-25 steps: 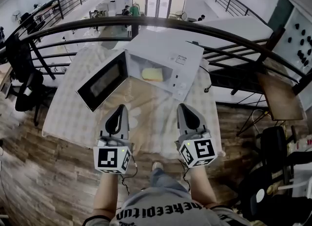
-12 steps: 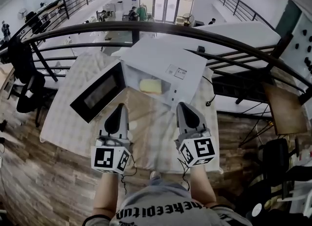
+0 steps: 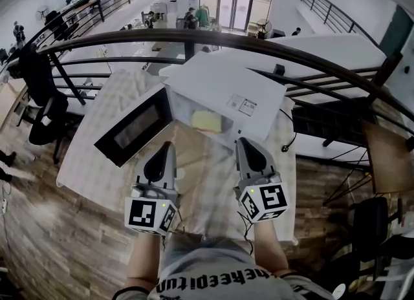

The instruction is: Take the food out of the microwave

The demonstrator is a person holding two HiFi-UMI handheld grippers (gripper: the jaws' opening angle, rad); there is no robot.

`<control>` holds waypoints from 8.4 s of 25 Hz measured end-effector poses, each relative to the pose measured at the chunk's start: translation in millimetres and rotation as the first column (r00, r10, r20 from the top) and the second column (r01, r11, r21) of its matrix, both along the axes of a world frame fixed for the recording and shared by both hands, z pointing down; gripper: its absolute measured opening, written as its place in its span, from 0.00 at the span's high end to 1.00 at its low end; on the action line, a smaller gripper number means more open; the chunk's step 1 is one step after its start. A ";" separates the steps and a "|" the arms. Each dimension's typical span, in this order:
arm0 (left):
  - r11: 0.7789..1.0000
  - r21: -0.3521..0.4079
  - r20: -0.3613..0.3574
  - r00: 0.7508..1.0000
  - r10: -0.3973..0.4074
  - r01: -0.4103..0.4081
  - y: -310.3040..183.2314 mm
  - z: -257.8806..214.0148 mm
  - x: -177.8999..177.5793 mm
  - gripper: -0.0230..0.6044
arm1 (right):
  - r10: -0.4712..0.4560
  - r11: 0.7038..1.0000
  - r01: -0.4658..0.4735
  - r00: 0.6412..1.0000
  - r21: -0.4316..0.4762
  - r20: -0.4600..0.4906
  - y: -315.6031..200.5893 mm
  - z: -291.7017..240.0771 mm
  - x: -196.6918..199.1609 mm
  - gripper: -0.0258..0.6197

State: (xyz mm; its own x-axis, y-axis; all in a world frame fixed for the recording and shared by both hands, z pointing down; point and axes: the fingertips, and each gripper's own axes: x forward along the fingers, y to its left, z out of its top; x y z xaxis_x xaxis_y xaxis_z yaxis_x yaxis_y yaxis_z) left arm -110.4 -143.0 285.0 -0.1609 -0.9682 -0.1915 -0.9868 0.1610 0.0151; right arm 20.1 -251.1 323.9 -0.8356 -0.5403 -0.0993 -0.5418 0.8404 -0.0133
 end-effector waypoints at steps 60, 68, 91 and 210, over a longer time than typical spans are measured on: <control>0.768 -0.542 0.597 0.486 0.638 -0.341 -197.5 240.9 -60.5 0.94 | 0.432 0.876 -0.463 0.879 -0.136 -0.203 -42.8 90.0 -70.9 0.95; 0.763 -0.586 0.678 0.352 0.646 -0.271 -208.2 276.8 -55.0 0.84 | 0.448 0.863 -0.486 0.863 -0.140 -0.233 -40.4 103.7 -66.1 0.95; 0.782 -0.601 0.778 0.106 0.620 -0.163 -231.1 325.6 -44.0 0.71 | 0.463 0.849 -0.508 0.847 -0.143 -0.262 -37.5 116.0 -60.0 0.95; 0.978 -0.133 0.015 0.987 0.161 -0.158 36.3 43.8 -32.5 0.83 | 0.209 0.978 -0.209 0.969 0.015 -0.129 80.2 8.3 5.1 0.95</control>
